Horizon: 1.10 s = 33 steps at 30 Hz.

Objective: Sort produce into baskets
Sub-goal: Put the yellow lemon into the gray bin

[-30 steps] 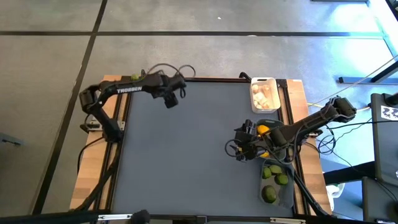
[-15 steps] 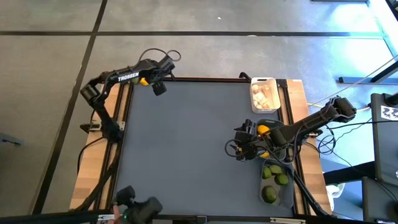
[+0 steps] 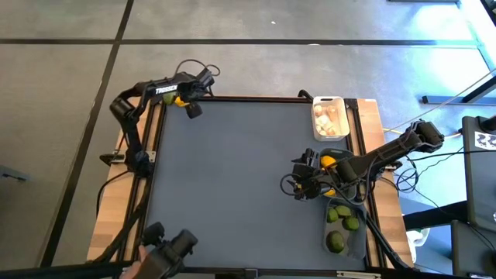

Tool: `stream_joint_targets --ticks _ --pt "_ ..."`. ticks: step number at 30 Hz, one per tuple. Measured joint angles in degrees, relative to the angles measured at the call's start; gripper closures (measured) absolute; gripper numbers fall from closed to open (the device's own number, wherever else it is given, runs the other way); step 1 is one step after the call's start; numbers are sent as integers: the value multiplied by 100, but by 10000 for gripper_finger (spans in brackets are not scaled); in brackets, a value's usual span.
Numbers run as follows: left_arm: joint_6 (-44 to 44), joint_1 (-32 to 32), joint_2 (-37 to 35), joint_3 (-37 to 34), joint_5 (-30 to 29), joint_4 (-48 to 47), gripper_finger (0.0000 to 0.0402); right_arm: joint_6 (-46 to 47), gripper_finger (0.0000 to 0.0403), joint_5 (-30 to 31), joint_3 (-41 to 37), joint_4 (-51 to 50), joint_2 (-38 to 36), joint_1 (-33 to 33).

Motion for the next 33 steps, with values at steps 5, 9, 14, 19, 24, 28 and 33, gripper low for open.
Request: stream_joint_targets --ticks 5,9,14,19,24,28,33 --pt "33 117 189 2 8 78 123 2 52 138 0 2 -1 0" --pt "144 186 302 2 -63 52 135 16 52 138 0 2 -2 0" --pt "122 210 406 2 -122 74 185 12 52 149 0 1 -2 0" --pt "124 193 438 2 -101 102 245 10 52 151 0 -24 -2 0" --pt "2 34 402 4 -94 77 262 130 52 111 0 -20 -2 0" --pt "-42 -251 285 4 -73 -68 254 178 52 -38 1 0 -2 0" --pt "-171 -756 -173 4 33 -139 256 218 52 -170 1 -2 -2 0"
